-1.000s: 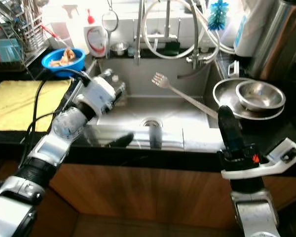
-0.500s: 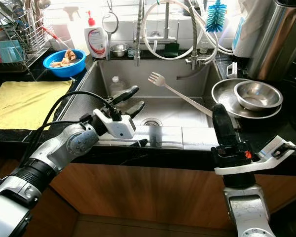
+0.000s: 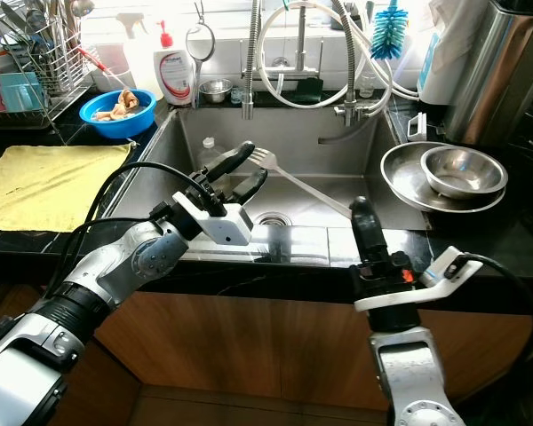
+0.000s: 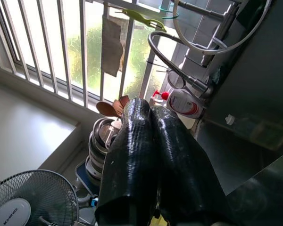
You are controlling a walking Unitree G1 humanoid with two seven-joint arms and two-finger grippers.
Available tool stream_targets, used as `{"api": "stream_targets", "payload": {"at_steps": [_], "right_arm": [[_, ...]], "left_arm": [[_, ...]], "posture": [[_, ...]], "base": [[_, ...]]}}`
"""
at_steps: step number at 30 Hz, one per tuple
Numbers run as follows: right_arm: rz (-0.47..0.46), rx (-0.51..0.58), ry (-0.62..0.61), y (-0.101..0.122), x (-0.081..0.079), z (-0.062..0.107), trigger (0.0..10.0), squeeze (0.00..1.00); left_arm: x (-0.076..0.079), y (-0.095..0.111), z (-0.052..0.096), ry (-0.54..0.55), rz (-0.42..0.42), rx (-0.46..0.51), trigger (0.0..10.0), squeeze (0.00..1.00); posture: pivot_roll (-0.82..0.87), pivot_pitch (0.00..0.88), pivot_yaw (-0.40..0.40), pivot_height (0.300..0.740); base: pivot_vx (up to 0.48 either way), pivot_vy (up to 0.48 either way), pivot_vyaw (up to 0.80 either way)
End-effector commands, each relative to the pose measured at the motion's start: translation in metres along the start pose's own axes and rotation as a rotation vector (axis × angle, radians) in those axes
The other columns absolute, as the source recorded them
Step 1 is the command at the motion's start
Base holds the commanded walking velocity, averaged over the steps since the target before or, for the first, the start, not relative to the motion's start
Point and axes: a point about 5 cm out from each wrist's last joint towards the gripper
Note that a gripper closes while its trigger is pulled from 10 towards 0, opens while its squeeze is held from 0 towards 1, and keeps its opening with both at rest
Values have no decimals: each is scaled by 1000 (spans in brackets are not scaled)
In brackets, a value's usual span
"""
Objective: Kitchen organization
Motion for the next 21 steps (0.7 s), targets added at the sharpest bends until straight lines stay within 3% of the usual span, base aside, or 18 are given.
{"api": "stream_targets", "payload": {"at_steps": [1,6,8,12,13,14,16,17,21], "right_arm": [[-20,19,3,1,-3,-4,10000,0],[-59,42,7,1,-6,-8,10000,0],[-61,37,9,0,-7,-9,10000,0],[-98,21,19,-6,-12,-10,10000,0],[-107,14,17,-8,-13,-10,10000,0],[-121,6,23,-11,-15,-11,10000,0],[-131,-2,23,-12,-16,-11,10000,0],[-134,-4,26,-13,-18,-11,10000,0],[-127,-16,23,-14,-20,-10,10000,0]], "left_arm": [[-2,0,-3,0,-14,5,10000,0],[-3,-1,-3,8,-12,-1,10000,0],[-3,-2,-3,7,-13,-9,9137,0],[0,-4,-2,-5,-10,-24,8667,0],[0,-3,-2,-4,-11,-21,7569,0],[0,-3,-3,-3,-13,-25,8314,0],[0,-4,-3,-4,-14,-27,8314,0],[0,-4,-3,-3,-15,-29,9020,0],[-1,-5,-3,-1,-18,-35,9451,0]], "posture": [[-26,0,45,740],[-20,0,43,740],[-22,0,43,740],[-22,0,42,740],[-22,0,42,740],[-24,0,42,740],[-24,0,42,740],[-25,0,42,740],[-25,0,41,740]], "base": [[0,0,0],[0,0,0],[0,0,0],[0,0,0],[0,0,0],[0,0,0],[0,0,0],[0,0,0],[0,0,0]]}}
Point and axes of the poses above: a point about 5 cm out from each wrist's last joint towards the gripper, its own z axis pointing back from the gripper into the wrist, its own y axis along the axis of the wrist's last joint, x = y × z, and after that the axes turned 14 degrees about z, right-handed
